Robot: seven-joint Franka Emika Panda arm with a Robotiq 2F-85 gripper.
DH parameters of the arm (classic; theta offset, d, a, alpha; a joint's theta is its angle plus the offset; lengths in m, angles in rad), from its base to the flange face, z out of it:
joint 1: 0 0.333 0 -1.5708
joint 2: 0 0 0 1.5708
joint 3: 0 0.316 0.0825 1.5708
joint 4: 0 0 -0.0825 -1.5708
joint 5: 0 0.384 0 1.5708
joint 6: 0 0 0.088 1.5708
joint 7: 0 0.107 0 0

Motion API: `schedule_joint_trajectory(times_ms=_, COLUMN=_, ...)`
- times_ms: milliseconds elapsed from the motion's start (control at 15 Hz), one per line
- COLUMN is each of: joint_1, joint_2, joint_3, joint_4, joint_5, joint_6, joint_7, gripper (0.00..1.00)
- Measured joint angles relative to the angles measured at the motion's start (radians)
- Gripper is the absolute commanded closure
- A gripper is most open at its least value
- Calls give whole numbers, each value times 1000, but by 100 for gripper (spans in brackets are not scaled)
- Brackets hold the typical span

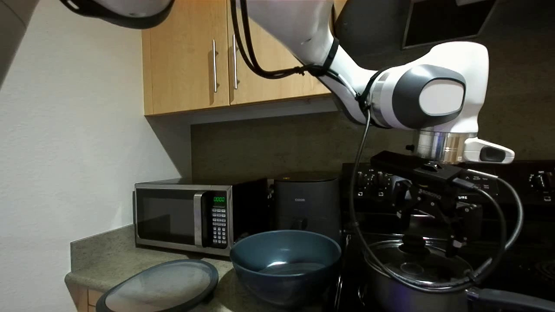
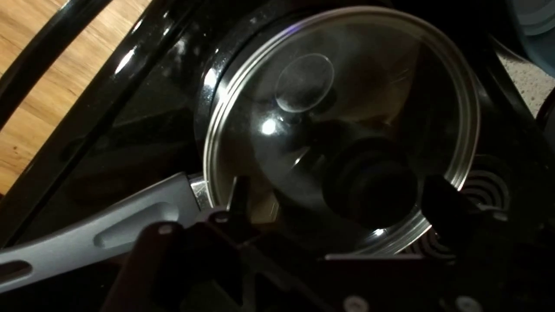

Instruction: Remove the glass lid from the pot on the bottom left plate and place it inside the the bowl on the left side of the countertop

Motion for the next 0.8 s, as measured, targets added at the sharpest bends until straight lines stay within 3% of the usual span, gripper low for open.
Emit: schedule_joint_trajectory(times_ms=800, joint_1=4, joint_2=-2, joint_3=46, joint_4=1, joint_5=-77, joint_6=-4, joint_7=-36, gripper=0)
